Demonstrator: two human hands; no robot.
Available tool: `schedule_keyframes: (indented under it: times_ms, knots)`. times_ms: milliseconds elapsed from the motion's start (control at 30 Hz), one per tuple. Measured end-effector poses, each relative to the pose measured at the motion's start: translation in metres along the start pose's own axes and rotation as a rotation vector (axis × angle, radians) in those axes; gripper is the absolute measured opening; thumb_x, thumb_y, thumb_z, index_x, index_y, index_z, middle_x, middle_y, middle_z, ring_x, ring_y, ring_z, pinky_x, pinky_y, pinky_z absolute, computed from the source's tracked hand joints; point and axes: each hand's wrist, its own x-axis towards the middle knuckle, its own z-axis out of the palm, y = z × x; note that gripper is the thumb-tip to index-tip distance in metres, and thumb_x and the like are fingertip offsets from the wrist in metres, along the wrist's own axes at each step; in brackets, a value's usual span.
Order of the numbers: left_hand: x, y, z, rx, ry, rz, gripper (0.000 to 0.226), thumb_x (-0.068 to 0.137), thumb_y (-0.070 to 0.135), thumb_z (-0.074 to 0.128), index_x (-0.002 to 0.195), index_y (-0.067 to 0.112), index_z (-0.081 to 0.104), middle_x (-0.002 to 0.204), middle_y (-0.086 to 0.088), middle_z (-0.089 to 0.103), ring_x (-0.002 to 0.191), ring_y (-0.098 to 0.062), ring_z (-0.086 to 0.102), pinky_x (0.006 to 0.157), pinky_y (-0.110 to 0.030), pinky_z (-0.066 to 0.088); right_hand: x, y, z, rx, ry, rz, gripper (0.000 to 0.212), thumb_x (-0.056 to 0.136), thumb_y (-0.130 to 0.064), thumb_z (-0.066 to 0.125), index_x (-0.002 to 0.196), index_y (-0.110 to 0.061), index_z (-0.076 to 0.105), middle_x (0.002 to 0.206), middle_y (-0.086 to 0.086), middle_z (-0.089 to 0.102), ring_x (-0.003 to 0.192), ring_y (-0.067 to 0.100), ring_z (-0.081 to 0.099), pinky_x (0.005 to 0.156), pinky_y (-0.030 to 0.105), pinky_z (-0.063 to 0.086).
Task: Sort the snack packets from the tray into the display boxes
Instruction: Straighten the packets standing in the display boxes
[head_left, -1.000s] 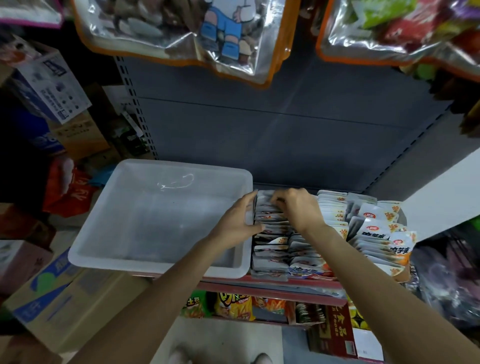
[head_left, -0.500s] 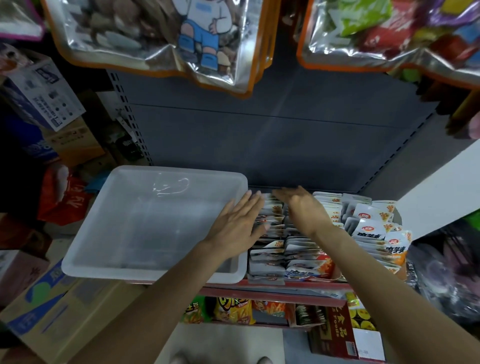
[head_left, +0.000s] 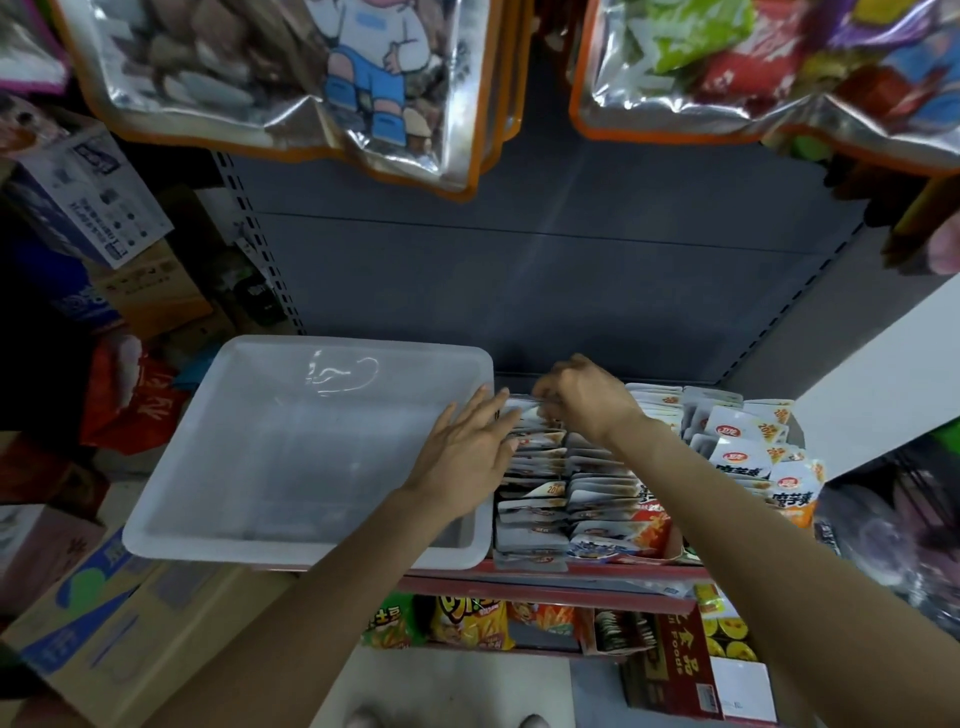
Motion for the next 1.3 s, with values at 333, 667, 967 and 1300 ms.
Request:
schedule_keyframes:
  times_ms: [333, 667, 967, 1300]
  knots:
    - [-0.009, 0.000, 0.000, 0.002, 0.025, 0.085, 0.051, 0.099, 0.044, 0.034, 0.146, 0.024, 0.032, 0.156, 0.006, 0.018, 0.141, -0.011, 0.017, 0.113, -0.029, 0.015, 0.002, 0.006, -0.005, 0.228, -0.098, 0.013, 0.030, 0.092, -0.027, 0.057, 0.120, -0.016, 0.061, 0.119, 0.007, 0.058, 0.113, 0.022, 0.050, 0.092, 0.030, 0.040]
    - [-0.008, 0.008, 0.008, 0.103, 0.027, -0.014, 0.049, 0.100, 0.030, 0.039, 0.147, 0.024, 0.027, 0.159, -0.005, -0.001, 0.146, -0.019, 0.005, 0.116, -0.035, 0.009, -0.012, -0.004, 0.009, -0.079, 0.150, -0.031, 0.018, 0.091, -0.024, 0.052, 0.098, -0.024, 0.068, 0.106, -0.005, 0.064, 0.108, 0.017, 0.052, 0.094, 0.028, 0.026]
    - [-0.005, 0.007, 0.008, -0.050, 0.048, 0.024, 0.078, 0.094, 0.035, 0.050, 0.151, 0.017, -0.001, 0.159, 0.001, -0.008, 0.146, -0.012, -0.001, 0.118, -0.028, 0.006, -0.006, -0.008, -0.006, -0.158, -0.111, -0.031, 0.033, 0.097, -0.025, 0.042, 0.127, -0.024, 0.056, 0.117, 0.007, 0.063, 0.113, 0.025, 0.054, 0.097, 0.036, 0.034]
    - [0.007, 0.010, 0.003, 0.054, -0.084, -0.042, 0.088, 0.089, 0.066, 0.031, 0.150, 0.016, -0.008, 0.156, 0.003, -0.019, 0.143, -0.009, -0.017, 0.118, -0.031, -0.006, -0.029, -0.016, 0.002, -0.061, -0.044, 0.021, 0.064, 0.088, 0.000, 0.045, 0.147, -0.014, 0.025, 0.145, 0.012, 0.041, 0.128, 0.029, 0.044, 0.108, 0.033, 0.031]
